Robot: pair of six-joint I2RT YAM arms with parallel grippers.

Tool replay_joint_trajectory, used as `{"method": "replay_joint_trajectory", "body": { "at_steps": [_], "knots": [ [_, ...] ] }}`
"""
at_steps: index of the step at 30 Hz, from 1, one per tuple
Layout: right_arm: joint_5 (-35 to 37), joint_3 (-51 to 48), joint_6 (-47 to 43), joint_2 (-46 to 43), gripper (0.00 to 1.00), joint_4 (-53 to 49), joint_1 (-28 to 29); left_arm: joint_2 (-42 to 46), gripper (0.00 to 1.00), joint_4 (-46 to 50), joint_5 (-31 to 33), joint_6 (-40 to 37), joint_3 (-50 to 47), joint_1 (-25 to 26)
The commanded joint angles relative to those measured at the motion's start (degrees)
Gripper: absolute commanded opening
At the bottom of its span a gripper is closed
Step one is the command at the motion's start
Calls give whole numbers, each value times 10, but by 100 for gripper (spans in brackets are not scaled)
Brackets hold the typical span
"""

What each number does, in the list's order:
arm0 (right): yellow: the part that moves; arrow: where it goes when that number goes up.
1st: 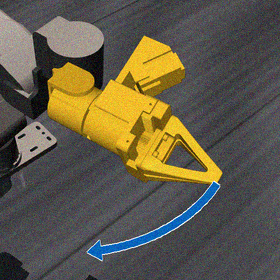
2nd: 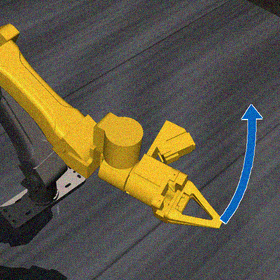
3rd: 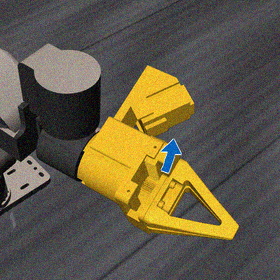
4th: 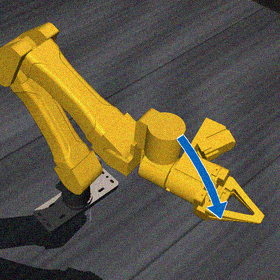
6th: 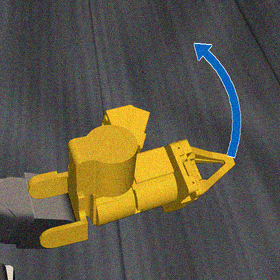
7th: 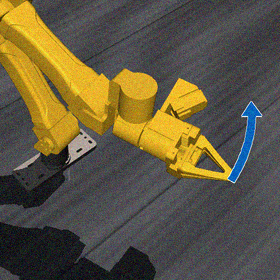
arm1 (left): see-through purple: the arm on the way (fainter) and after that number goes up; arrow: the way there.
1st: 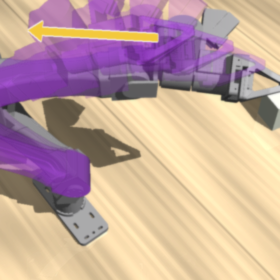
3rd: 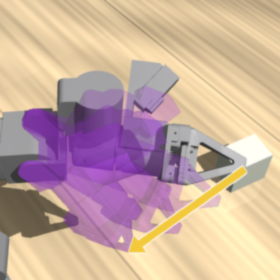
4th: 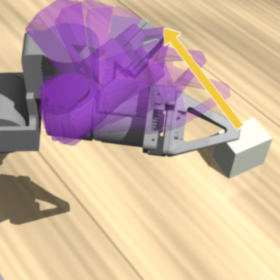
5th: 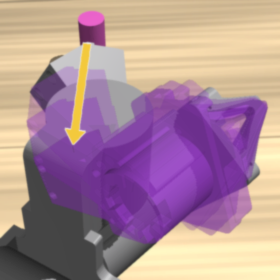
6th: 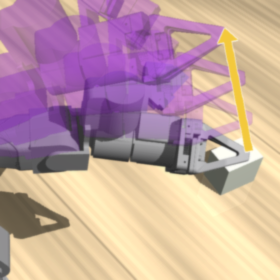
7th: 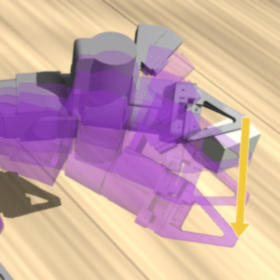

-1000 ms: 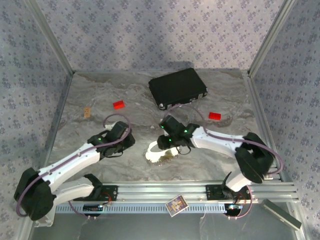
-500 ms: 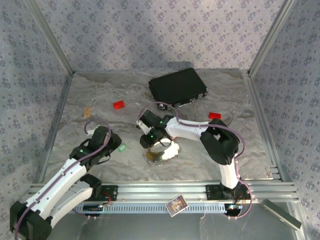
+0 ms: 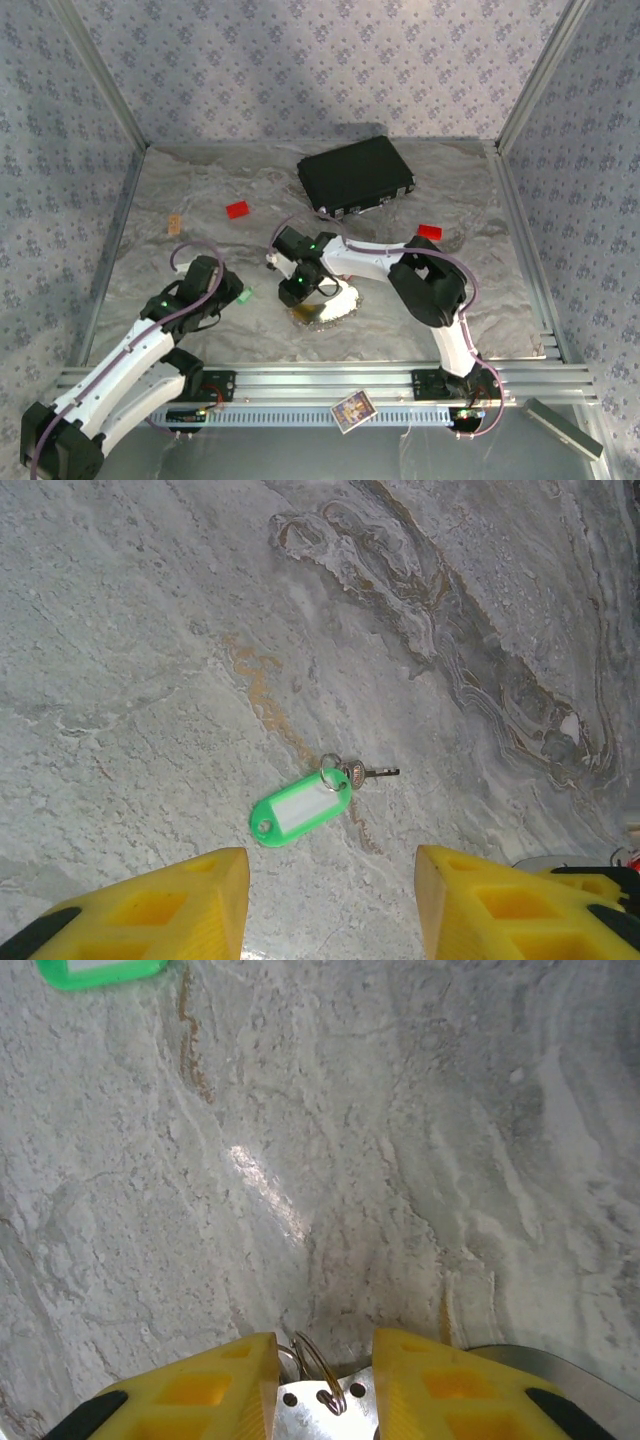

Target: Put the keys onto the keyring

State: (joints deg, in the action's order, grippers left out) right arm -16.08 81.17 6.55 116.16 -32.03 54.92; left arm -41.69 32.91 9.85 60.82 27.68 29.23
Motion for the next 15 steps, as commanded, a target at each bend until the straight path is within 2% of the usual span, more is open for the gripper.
{"method": "replay_joint_trajectory", "body": {
  "at_steps": [1,8,15],
  "knots": [
    [-18,22,-16,14,30,-22,3,10,47,-2,-3,-11,1,-5],
    [-16,30,-21,21,23,-46,5,11,47,-1,-3,-11,0,-6],
    [-16,35,-29,22,22,-58,6,10,47,-2,-4,-11,-1,-7]
  ]
}}
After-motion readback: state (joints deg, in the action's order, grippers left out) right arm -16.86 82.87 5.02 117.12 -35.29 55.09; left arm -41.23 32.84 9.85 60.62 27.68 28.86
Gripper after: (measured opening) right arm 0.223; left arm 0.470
